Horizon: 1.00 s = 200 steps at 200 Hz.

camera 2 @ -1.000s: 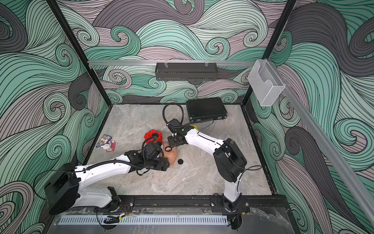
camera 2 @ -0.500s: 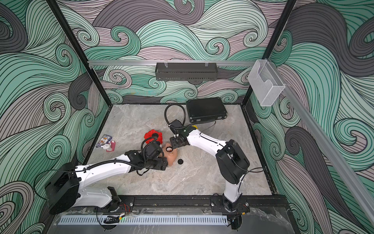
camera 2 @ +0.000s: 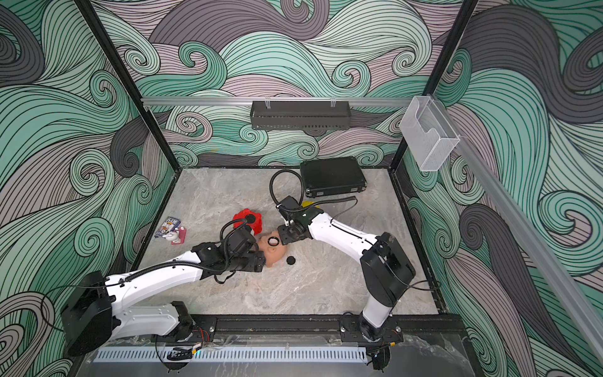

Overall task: Close piggy banks
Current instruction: Adjust the piggy bank at the center of the board.

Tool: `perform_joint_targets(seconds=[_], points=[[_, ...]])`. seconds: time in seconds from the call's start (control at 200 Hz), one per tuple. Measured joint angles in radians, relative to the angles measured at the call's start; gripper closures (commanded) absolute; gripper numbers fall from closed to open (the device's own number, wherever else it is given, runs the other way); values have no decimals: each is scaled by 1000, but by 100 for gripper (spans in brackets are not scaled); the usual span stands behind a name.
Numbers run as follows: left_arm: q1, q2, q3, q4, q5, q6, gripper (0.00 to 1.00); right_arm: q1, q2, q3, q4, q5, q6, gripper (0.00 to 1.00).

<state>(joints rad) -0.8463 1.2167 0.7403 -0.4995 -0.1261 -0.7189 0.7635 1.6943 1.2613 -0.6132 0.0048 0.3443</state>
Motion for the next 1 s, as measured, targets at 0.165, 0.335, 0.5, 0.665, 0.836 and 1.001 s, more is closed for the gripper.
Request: perform_joint_targets(seconds=[0.165,0.335,0.5,0.665,0.836,1.001], points=[[0,-39,-12,-2,21,2,14,0,5,34,2,-9,0,41],[0,-42,-42,12,64,8,14,0,51,127,16,-47,8,41],[0,-40,-52,20,72,9,15,0,125,189,30,-87,17,41],[2,-11,-52,26,58,9,16,0,188,213,27,-102,24,42],[16,13,-52,32,43,9,17,0,218,214,22,-102,23,43],[35,26,-52,38,28,3,16,0,218,213,14,-81,21,44]])
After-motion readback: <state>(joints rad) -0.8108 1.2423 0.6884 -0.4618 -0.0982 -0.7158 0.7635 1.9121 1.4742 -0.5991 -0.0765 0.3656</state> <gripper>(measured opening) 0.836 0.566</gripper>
